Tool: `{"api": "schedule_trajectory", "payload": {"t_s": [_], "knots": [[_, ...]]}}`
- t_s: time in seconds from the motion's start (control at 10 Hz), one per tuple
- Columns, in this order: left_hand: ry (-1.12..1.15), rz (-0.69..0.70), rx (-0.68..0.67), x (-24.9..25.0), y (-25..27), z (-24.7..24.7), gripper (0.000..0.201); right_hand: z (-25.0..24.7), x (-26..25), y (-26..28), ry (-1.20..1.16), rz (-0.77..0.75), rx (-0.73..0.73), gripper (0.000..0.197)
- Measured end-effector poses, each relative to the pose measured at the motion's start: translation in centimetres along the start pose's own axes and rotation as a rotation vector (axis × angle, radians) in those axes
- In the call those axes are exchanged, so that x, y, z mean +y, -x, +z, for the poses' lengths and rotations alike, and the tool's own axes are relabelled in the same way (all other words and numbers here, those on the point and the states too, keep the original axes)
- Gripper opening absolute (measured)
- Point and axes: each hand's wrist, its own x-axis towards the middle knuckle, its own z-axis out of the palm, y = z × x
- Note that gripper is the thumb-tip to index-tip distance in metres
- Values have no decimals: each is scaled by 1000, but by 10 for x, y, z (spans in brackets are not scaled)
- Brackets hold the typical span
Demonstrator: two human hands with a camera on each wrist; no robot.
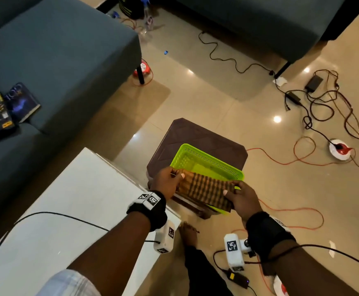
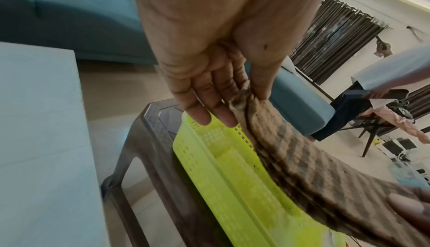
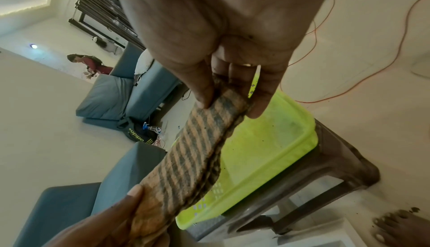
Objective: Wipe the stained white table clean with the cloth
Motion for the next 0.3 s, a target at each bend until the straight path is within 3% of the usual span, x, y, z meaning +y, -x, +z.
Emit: {"api": "schedule_trajectory", "payload": {"t_s": [0.1, 0.2, 0.3], "knots": [[-13, 0, 24, 8, -19, 5, 15, 1, 0, -23, 42, 2, 23, 25], [-82, -47, -8, 4, -31, 9, 40, 6, 4, -46, 218, -23, 66, 32], [-98, -24, -40, -11, -29, 7, 47, 15, 2, -46, 425, -55, 87, 48]]}}
